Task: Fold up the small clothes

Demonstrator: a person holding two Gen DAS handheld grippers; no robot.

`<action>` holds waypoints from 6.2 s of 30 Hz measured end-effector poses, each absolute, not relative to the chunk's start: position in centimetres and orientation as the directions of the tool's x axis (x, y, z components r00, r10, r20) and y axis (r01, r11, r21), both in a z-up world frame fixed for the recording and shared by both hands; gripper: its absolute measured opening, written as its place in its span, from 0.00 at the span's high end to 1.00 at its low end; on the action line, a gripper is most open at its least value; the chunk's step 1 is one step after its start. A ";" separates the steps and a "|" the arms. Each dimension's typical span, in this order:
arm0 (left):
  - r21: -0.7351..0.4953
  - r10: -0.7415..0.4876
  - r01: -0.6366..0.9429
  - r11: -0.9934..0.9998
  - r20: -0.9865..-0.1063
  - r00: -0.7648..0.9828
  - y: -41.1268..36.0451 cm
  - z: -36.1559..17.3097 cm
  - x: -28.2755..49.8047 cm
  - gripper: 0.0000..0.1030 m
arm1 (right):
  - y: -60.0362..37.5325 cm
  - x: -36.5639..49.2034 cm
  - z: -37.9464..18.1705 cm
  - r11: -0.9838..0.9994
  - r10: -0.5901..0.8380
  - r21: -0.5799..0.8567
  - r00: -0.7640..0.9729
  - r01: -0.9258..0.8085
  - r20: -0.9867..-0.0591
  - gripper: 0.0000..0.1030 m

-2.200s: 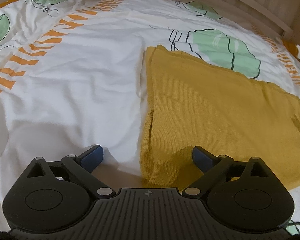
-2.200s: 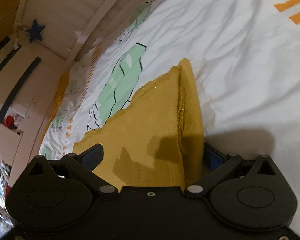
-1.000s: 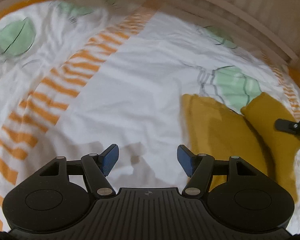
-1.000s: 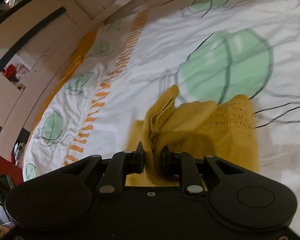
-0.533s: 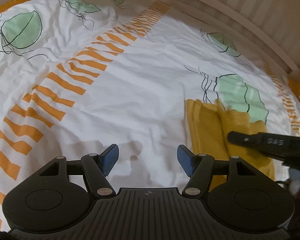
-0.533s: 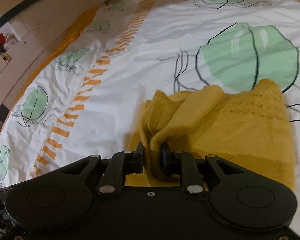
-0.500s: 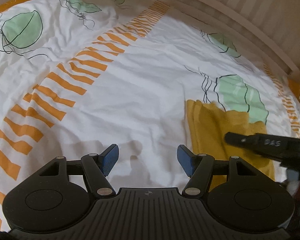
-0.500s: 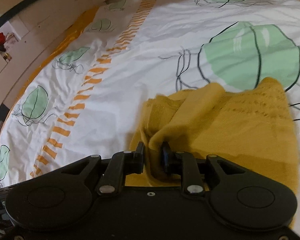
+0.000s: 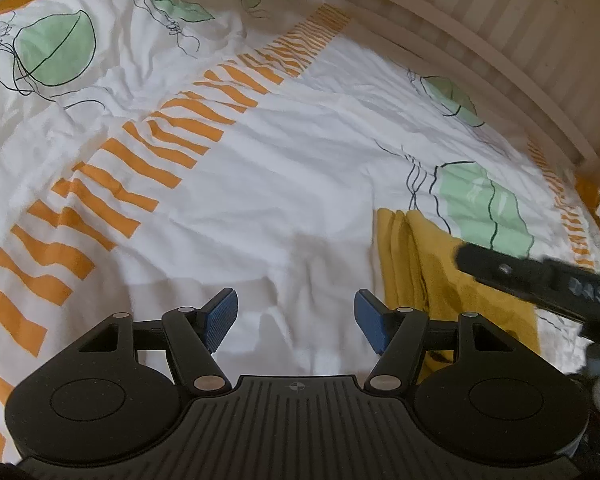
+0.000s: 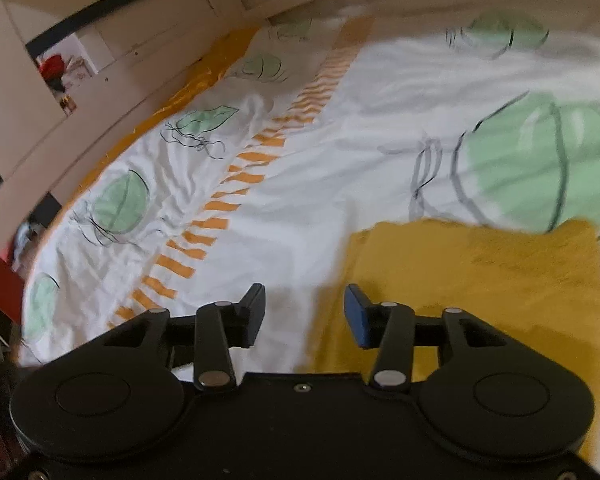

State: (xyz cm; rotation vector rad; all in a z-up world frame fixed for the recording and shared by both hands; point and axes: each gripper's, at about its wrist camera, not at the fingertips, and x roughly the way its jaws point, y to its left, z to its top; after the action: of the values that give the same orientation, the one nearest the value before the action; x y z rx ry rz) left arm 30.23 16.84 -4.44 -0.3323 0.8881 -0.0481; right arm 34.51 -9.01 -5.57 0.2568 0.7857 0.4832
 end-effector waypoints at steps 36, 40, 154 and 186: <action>-0.584 -0.543 0.064 0.809 -0.702 0.460 10.4 -5.8 34.2 0.38 | -11.9 25.2 -8.2 0.873 0.461 0.110 0.733 -0.474 -0.501 0.88; -0.574 -0.541 0.060 0.817 -0.724 0.428 9.2 -6.5 35.4 0.38 | -12.1 24.9 -8.1 0.871 0.470 0.125 0.731 -0.476 -0.495 0.88; -0.500 -0.470 0.082 0.862 -0.728 0.499 9.4 -10.2 28.2 0.38 | -27.1 36.8 -14.2 0.780 0.572 0.588 0.623 -0.213 -0.534 0.00; -0.719 -0.664 0.063 0.692 -0.600 0.446 8.4 -12.7 31.0 0.49 | -24.0 39.5 -15.2 0.704 0.677 0.642 0.558 -0.303 -0.480 0.00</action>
State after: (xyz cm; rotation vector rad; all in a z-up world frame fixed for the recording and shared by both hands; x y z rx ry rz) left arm 31.00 8.42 -12.74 -0.6845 1.0189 -0.4959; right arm 39.49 -24.04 -15.22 0.5331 0.7812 0.6111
